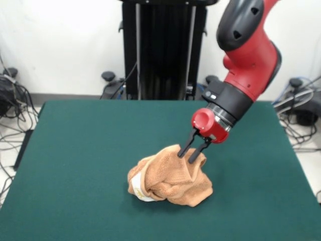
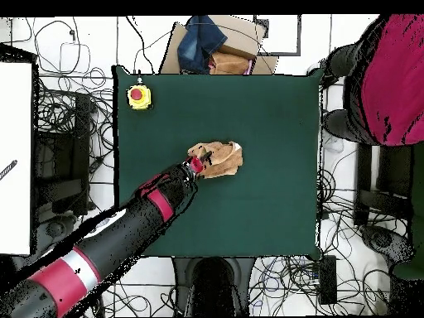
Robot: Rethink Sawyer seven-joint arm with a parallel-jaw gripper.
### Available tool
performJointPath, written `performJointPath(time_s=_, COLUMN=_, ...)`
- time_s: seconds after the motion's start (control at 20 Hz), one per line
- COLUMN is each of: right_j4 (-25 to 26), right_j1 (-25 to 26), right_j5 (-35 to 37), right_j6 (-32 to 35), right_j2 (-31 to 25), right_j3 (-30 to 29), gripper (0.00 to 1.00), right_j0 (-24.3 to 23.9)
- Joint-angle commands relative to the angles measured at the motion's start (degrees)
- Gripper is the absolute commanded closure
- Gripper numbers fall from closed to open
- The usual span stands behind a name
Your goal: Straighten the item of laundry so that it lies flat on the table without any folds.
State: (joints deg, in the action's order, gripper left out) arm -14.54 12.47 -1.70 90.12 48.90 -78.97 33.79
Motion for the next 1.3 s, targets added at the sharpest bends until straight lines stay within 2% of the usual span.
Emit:
performJointPath(time_s=0.05, right_j4=-3.6, right_j1=0.3, right_j5=-4.0, right_j6=14.4, right_j2=-3.3, right_j3=-2.2, gripper=0.0, right_j0=-0.2)
performJointPath(time_s=0.65, right_j4=-4.4, right_j1=1.6, right_j5=-6.5, right_j6=13.5, right_j2=-3.7, right_j3=-2.2, gripper=0.0, right_j0=-1.2)
performJointPath(time_s=1.3, right_j4=-7.8, right_j1=4.3, right_j5=-6.7, right_j6=12.4, right_j2=-1.8, right_j3=-0.6, gripper=0.0, right_j0=-0.7)
